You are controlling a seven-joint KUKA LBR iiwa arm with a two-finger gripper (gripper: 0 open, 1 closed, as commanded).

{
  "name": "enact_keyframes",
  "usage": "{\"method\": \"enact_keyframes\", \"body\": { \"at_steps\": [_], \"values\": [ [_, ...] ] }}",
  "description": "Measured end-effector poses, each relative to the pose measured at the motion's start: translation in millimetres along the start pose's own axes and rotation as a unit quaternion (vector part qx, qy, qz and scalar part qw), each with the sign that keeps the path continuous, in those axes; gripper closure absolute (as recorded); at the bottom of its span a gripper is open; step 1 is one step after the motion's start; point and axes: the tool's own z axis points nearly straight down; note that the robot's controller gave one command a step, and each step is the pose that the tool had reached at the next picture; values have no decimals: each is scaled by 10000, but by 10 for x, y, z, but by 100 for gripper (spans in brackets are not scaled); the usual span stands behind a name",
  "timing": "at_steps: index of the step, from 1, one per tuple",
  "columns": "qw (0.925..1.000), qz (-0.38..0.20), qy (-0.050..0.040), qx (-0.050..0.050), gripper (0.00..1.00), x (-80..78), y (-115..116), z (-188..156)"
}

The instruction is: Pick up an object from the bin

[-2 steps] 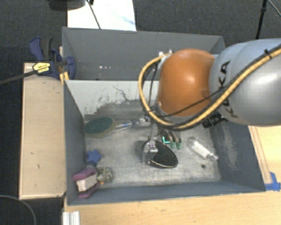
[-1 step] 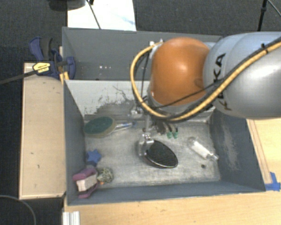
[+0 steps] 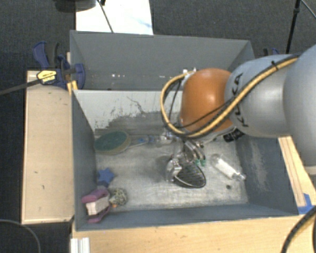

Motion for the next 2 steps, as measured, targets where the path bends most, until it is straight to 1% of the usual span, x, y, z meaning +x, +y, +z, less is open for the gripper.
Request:
{"method": "enact_keyframes", "body": {
  "at_steps": [1,2],
  "values": [
    [9839,-1786,-46,3,0,-263,386,277],
    [9578,-2873,-50,18,0,-154,-594,-145]
  ]
}}
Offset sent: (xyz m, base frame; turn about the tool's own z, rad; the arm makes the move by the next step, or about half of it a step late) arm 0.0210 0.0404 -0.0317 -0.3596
